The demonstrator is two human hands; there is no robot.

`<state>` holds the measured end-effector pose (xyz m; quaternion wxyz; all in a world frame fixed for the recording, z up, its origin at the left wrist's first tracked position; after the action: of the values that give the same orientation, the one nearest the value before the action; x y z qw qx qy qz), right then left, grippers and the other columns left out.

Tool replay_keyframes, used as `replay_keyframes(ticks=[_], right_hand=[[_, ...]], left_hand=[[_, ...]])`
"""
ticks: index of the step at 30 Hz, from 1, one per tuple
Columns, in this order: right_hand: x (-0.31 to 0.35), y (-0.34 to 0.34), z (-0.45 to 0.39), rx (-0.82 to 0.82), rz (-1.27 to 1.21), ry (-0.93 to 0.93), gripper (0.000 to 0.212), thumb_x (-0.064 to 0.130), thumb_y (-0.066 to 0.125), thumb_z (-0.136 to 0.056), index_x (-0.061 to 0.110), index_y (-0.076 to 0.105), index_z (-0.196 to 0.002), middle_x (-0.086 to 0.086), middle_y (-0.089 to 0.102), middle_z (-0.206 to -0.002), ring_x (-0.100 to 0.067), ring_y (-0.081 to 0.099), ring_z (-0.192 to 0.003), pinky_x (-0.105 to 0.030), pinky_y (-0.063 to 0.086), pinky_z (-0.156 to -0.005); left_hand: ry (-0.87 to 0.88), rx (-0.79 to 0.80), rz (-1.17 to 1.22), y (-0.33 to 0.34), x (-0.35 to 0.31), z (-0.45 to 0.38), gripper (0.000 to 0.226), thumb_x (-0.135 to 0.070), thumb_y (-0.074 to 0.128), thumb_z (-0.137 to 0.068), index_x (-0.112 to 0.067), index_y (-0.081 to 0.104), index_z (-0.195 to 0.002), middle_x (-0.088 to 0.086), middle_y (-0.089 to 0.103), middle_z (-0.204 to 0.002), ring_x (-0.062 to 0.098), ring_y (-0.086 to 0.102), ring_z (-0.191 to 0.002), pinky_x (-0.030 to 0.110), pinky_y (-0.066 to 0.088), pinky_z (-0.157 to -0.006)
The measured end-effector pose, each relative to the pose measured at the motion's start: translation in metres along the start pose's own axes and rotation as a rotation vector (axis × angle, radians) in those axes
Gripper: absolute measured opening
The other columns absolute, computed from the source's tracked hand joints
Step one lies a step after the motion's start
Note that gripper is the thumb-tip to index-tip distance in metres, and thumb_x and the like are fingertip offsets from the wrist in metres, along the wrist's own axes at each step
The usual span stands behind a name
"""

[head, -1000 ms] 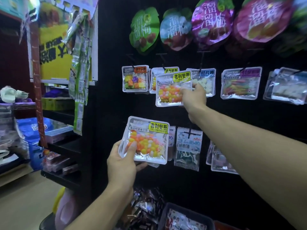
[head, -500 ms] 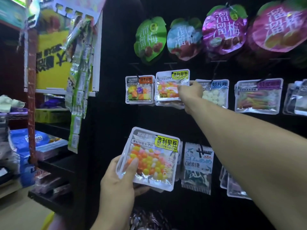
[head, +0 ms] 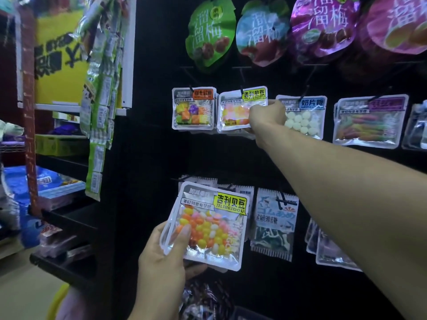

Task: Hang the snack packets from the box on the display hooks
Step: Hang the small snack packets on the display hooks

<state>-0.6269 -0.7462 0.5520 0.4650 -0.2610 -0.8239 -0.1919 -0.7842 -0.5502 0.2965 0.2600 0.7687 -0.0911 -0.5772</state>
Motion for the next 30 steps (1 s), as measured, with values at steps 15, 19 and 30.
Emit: replay_keyframes(ticks=[15, 19, 30], right_hand=[[-0.013, -0.029, -0.015, 0.046, 0.329, -0.002, 0.038, 0.031, 0.083, -0.083, 0.01, 0.064, -0.108, -0.006, 0.065, -0.102, -0.031, 0.07, -0.096, -0.048, 0.063, -0.087], [-0.015, -0.053, 0.008, 0.076, 0.297, -0.059, 0.039, 0.038, 0.081, -0.086, 0.022, 0.054, -0.111, 0.001, 0.058, -0.106, -0.029, 0.066, -0.101, -0.05, 0.061, -0.089], [-0.045, -0.125, 0.169, 0.35, -0.124, 0.114, 0.032, 0.048, 0.064, -0.101, 0.017, 0.071, -0.098, -0.003, 0.076, -0.104, -0.023, 0.074, -0.097, -0.041, 0.06, -0.084]], left_hand=[[0.021, -0.012, 0.002, -0.004, -0.009, 0.009, 0.008, -0.019, 0.069, -0.099, -0.022, 0.072, -0.106, 0.008, 0.082, -0.091, 0.024, 0.082, -0.076, 0.03, 0.062, -0.054], [0.046, 0.016, -0.006, 0.006, -0.025, 0.023, 0.01, -0.024, 0.068, -0.1, -0.024, 0.071, -0.11, 0.006, 0.082, -0.099, 0.025, 0.082, -0.085, 0.033, 0.063, -0.06], [0.089, 0.05, 0.008, 0.041, -0.055, 0.071, 0.013, -0.024, 0.063, -0.106, -0.024, 0.068, -0.117, 0.003, 0.082, -0.103, 0.021, 0.081, -0.092, 0.026, 0.062, -0.063]])
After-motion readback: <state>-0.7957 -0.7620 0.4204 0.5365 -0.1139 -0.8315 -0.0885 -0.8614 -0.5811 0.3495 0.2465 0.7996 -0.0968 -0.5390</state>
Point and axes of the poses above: each hand's wrist, its own z-axis away from the middle knuckle, its own y-axis out of the palm, x = y × z, the point moved 4 cm from there along -z, towards the middle knuckle
